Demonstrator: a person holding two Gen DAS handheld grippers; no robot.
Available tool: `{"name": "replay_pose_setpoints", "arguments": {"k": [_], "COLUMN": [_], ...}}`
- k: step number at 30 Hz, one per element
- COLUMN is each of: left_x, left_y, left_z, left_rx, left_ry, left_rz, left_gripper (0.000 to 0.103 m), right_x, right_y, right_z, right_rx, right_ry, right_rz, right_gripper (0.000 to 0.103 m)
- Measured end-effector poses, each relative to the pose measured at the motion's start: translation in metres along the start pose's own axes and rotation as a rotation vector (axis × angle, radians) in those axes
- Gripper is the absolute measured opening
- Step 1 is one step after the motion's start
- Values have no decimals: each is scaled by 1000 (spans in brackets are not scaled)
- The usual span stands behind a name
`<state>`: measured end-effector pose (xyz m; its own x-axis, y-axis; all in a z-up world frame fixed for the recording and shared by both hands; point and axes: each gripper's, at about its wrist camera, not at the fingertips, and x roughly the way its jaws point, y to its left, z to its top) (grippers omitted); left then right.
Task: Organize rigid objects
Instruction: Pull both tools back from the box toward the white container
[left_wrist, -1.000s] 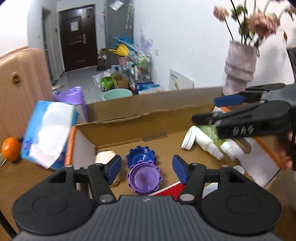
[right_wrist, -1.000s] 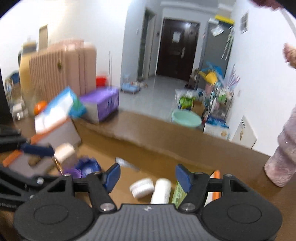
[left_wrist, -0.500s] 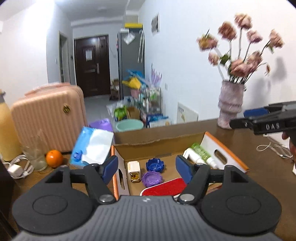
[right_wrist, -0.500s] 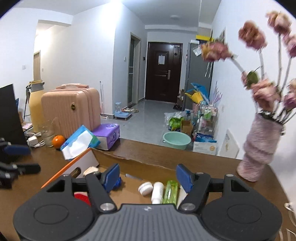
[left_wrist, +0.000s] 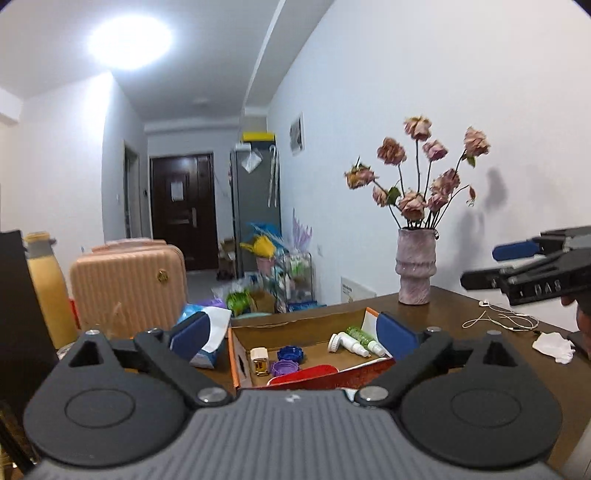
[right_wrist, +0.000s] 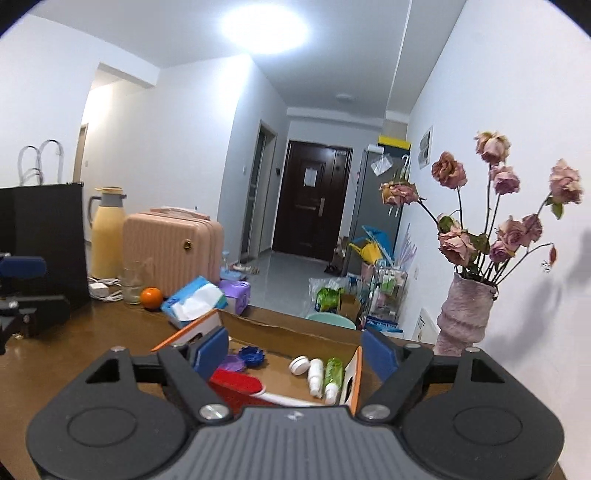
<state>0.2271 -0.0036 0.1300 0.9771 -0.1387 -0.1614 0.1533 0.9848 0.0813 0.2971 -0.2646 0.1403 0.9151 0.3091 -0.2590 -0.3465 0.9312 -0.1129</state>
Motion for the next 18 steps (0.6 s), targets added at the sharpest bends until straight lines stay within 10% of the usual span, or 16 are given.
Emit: {"name": "replay_pose_setpoints", "arguments": {"k": [18], "left_x": [-121], "left_y": [-2], "left_z": [-102], "left_rx": [-153], "left_ry": [92], "left_rz": [-7], "left_gripper": [103], "right_x": [-128], "right_y": [77], "right_z": [-127], "right_rx": [123], "right_ry": [87], "right_rz": [-36], "right_gripper": [82]}}
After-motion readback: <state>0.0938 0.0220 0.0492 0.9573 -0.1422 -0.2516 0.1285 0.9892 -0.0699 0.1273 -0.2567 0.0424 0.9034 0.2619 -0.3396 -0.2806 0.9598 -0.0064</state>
